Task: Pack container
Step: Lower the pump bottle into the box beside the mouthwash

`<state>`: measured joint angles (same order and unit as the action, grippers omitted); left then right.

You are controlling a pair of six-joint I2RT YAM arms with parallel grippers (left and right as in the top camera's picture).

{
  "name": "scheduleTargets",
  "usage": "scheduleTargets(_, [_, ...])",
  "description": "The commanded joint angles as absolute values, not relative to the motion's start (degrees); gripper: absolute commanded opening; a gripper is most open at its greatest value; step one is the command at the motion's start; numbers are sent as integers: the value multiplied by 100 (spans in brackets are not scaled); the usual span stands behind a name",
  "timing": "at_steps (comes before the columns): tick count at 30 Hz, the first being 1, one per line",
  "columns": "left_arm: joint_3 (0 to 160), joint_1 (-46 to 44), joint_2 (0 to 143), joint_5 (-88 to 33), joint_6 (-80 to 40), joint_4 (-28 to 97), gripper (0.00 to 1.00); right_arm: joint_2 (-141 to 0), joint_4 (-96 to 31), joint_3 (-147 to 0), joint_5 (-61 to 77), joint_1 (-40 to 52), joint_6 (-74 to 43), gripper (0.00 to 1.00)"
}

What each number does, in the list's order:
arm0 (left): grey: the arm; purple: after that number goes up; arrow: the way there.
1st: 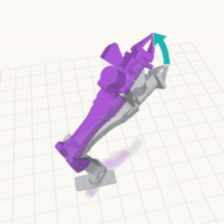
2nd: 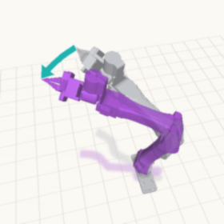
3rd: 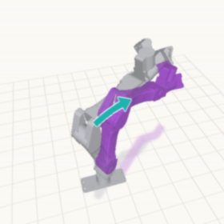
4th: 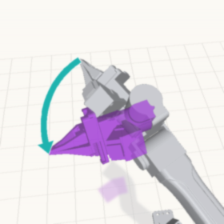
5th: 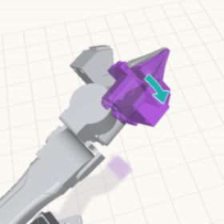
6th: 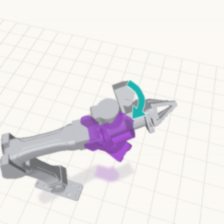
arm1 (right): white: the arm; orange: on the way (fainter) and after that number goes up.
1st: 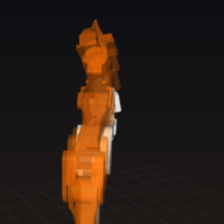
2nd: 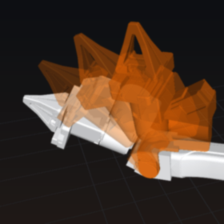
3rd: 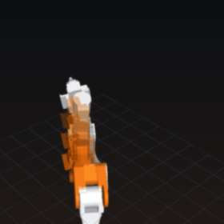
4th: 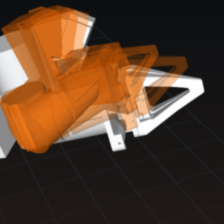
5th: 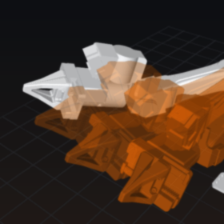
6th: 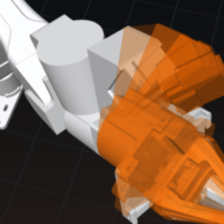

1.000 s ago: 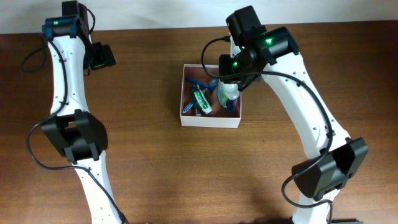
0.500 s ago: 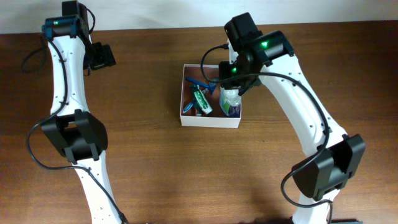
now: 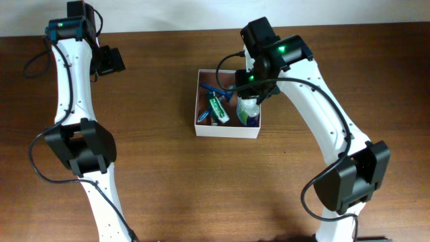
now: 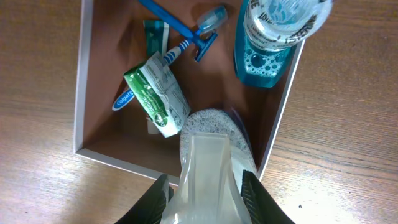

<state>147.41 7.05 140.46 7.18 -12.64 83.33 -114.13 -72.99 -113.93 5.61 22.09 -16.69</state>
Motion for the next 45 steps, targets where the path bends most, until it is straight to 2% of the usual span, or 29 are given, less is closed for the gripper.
scheduleTargets(1, [14713,729,13948,781,-1234,8333,99,-11417,-7251,-11380,617,2250,-1632,28])
scheduleTargets(45, [14713,729,13948,781,-1234,8333,99,-11845,-7240,-11378,508,2250,-1632,29])
